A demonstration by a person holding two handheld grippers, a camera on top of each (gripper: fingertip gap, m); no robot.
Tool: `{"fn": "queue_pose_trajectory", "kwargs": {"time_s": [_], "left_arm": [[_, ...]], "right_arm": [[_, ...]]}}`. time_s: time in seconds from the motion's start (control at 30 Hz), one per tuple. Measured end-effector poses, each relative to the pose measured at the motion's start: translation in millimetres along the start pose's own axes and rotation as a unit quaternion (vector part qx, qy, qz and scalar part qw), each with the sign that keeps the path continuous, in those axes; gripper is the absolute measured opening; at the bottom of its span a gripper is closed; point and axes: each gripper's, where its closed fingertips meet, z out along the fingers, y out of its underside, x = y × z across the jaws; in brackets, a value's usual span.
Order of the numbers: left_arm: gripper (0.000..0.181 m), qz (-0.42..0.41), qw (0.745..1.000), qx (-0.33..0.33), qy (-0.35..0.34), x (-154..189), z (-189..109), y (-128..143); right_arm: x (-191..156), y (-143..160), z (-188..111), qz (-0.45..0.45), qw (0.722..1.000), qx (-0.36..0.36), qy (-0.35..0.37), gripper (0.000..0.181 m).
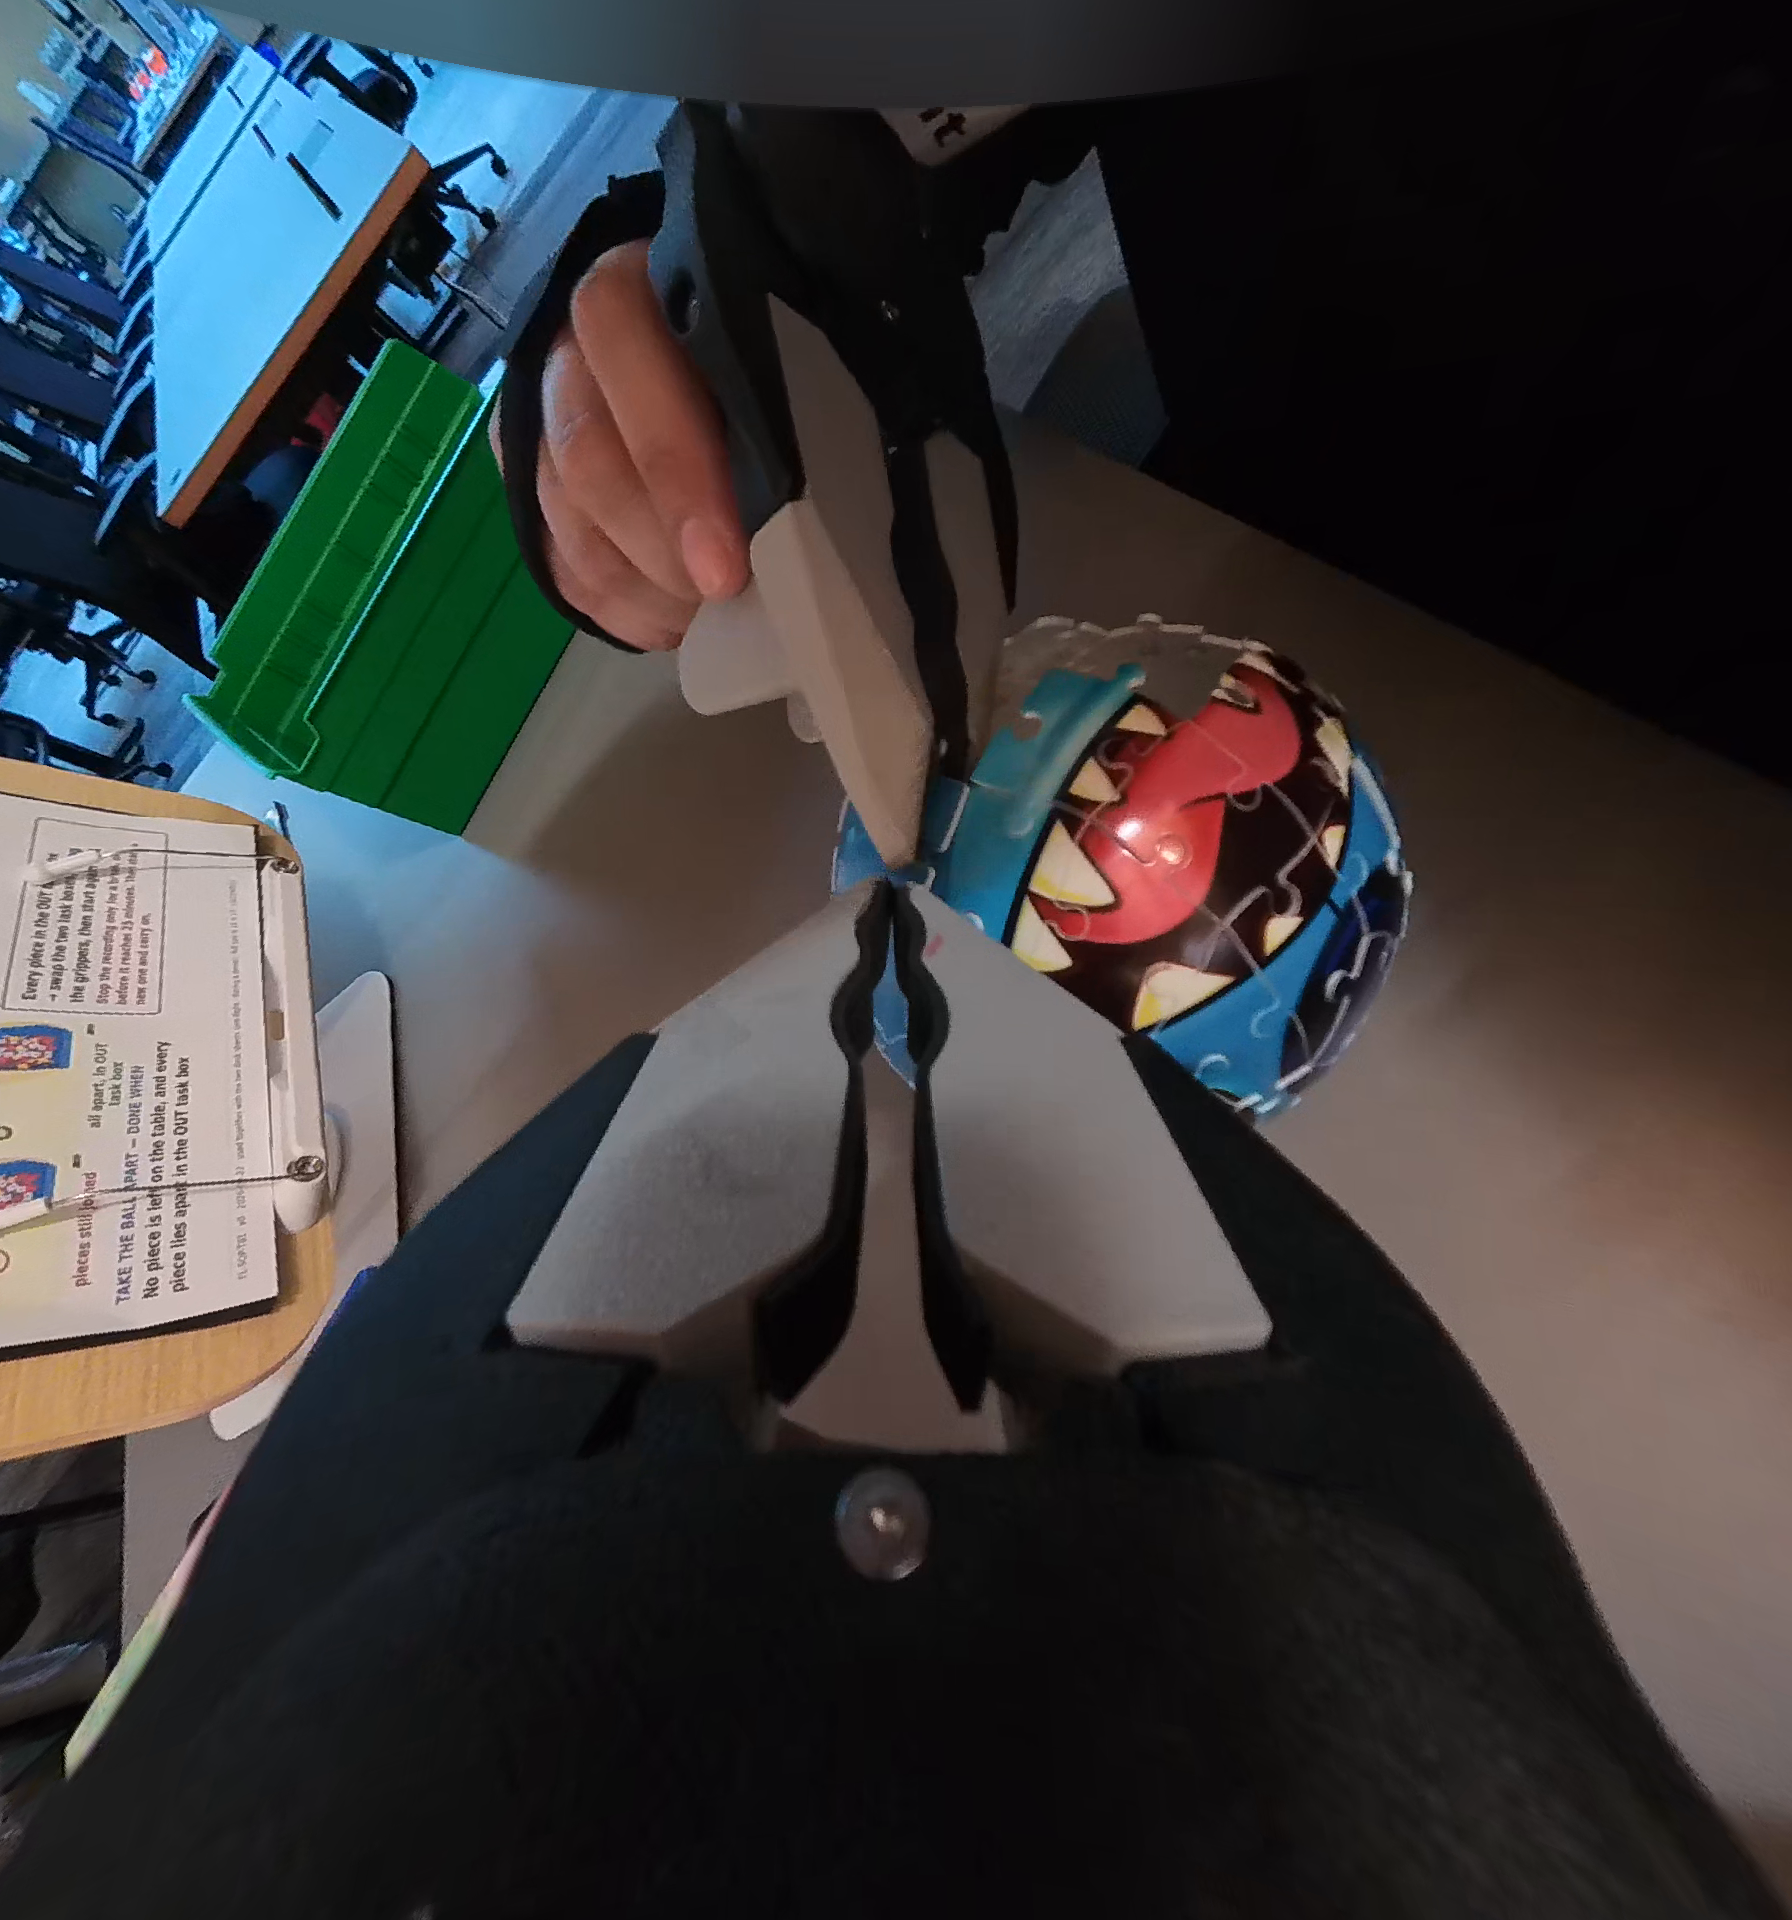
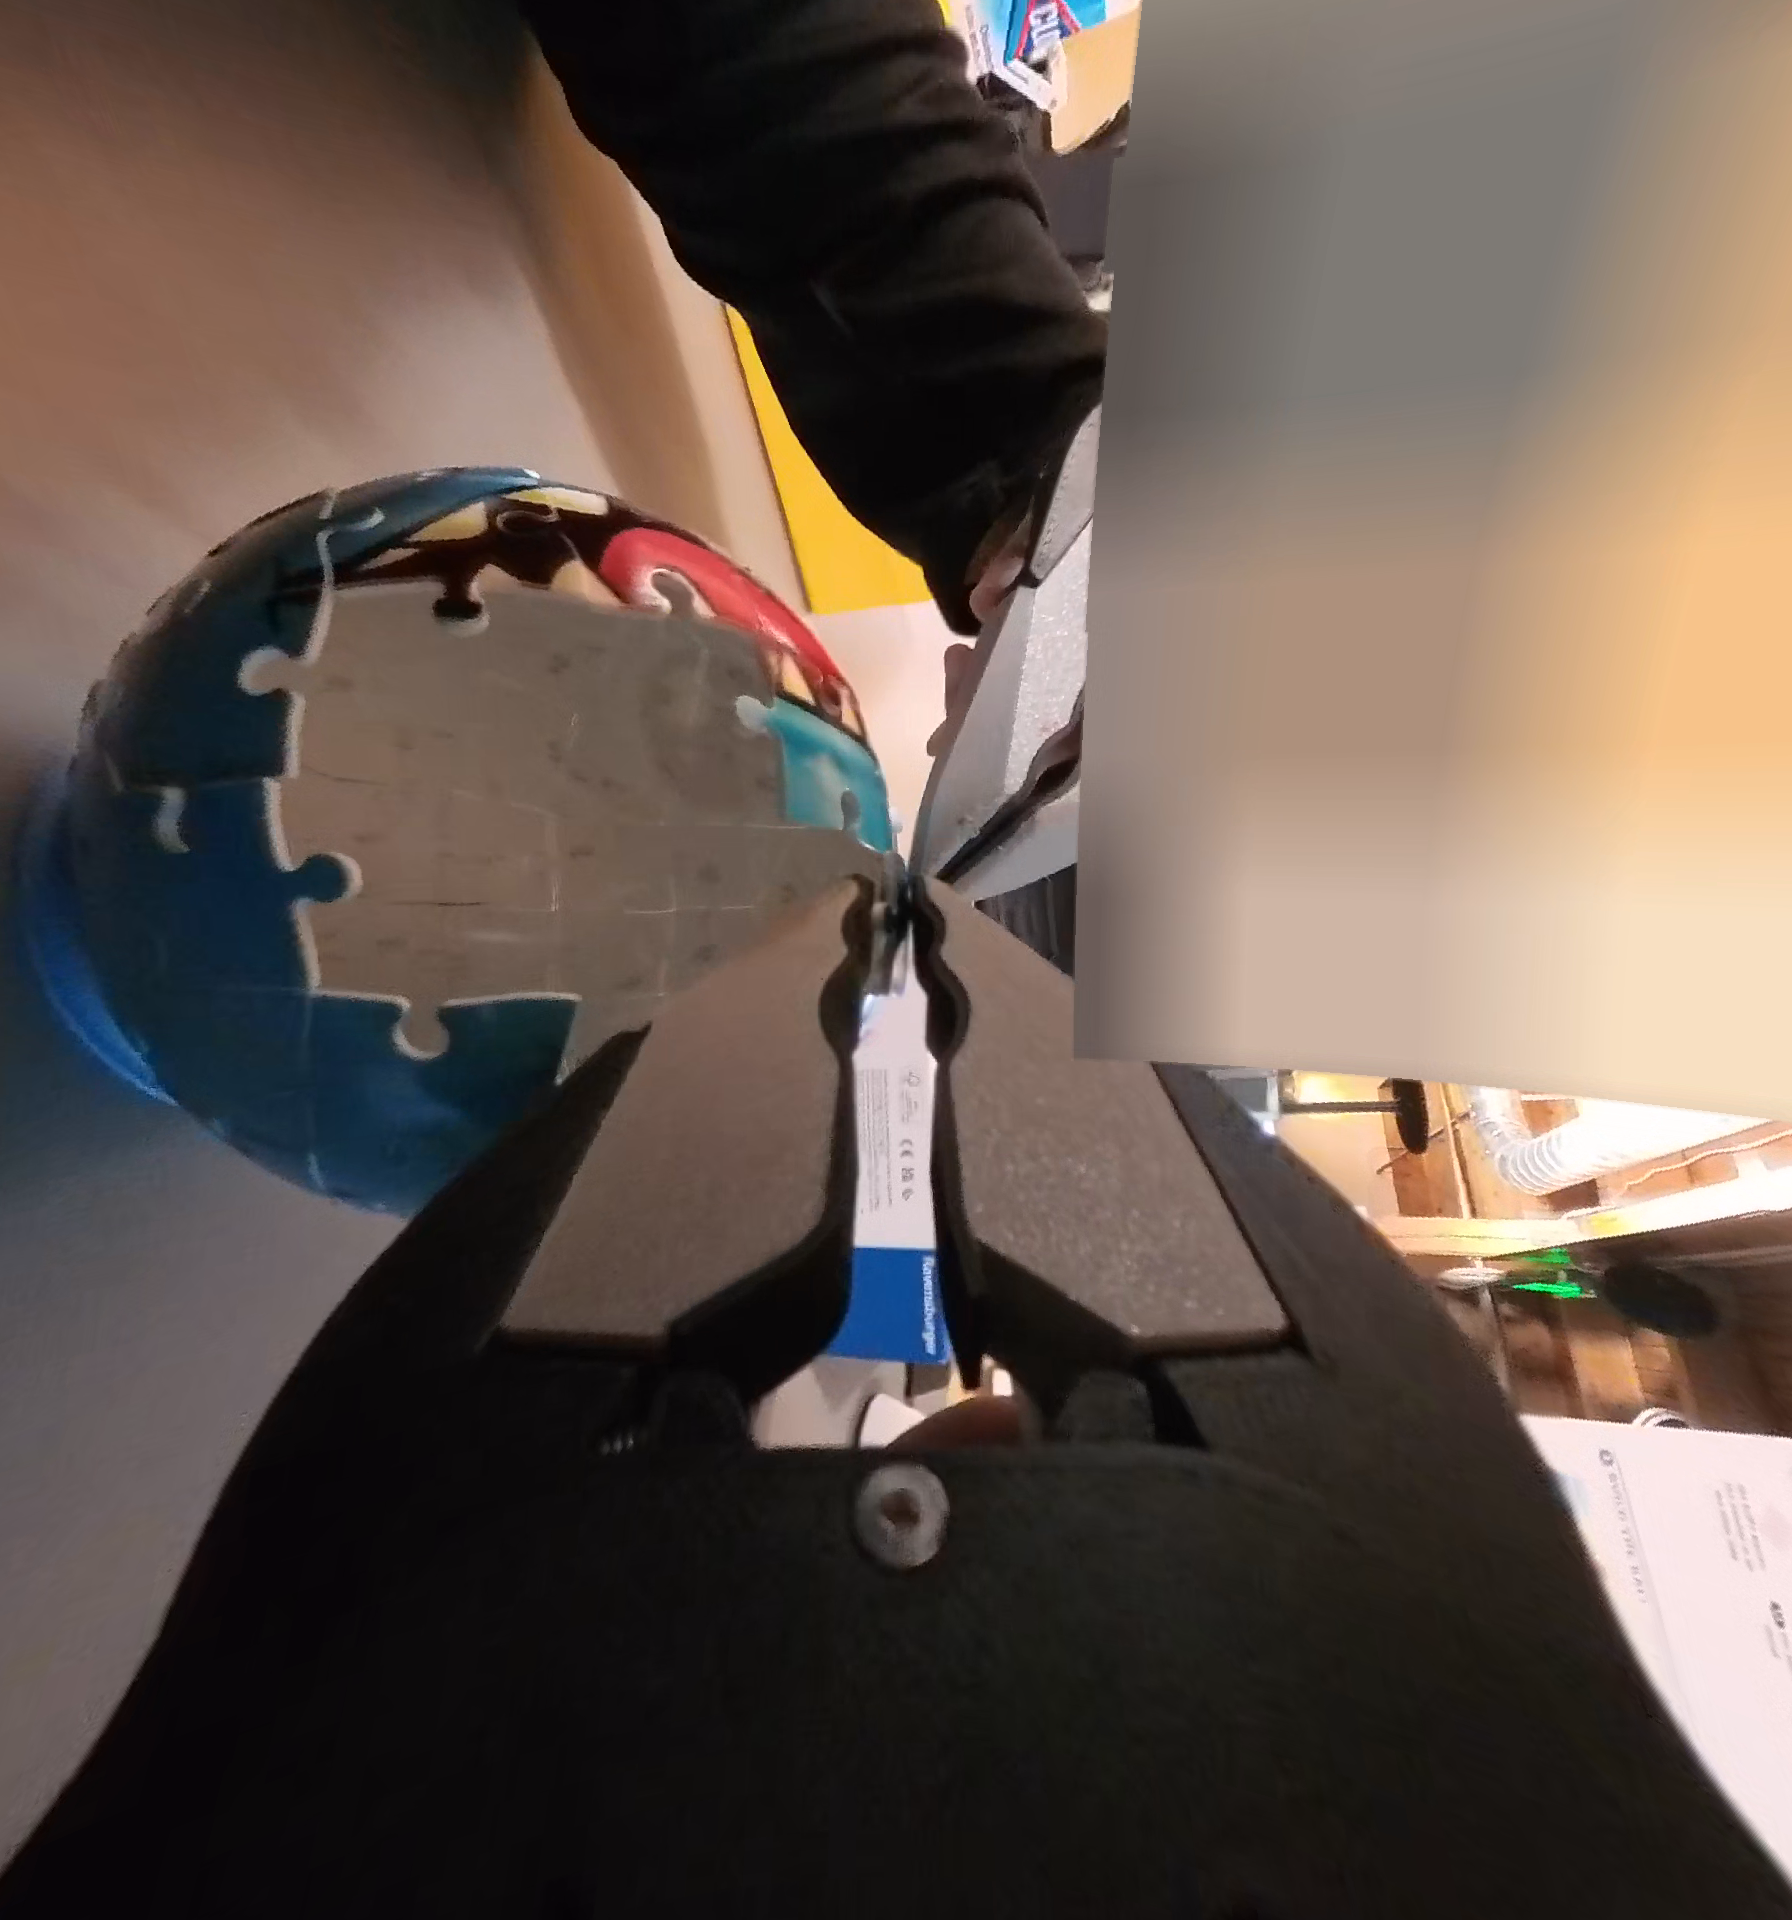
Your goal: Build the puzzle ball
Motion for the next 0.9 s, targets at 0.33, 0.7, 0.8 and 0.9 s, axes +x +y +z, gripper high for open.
{"fn": "queue_pose_trajectory", "kwargs": {"time_s": [0.33,0.7,0.8,0.9], "left_arm": [[0.0,0.001,1.0,-0.006,0.0,-0.2,-0.1,2.0],[0.0,0.002,1.0,-0.008,0.001,0.0,0.8,2.3],[0.0,0.003,1.0,-0.009,0.002,0.5,0.5,2.2],[0.0,0.007,1.0,-0.015,0.002,1.3,1.5,3.2]], "right_arm": [[0.8,-0.3,-2.2,-0.026,0.999,0.026,0.035,0.002],[0.6,2.5,-1.8,0.003,0.999,0.033,0.027,0.003],[1.4,3.5,-1.7,0.015,0.998,0.041,0.042,0.002],[1.4,4.0,-2.2,0.033,0.997,0.048,0.045,0.001]]}}
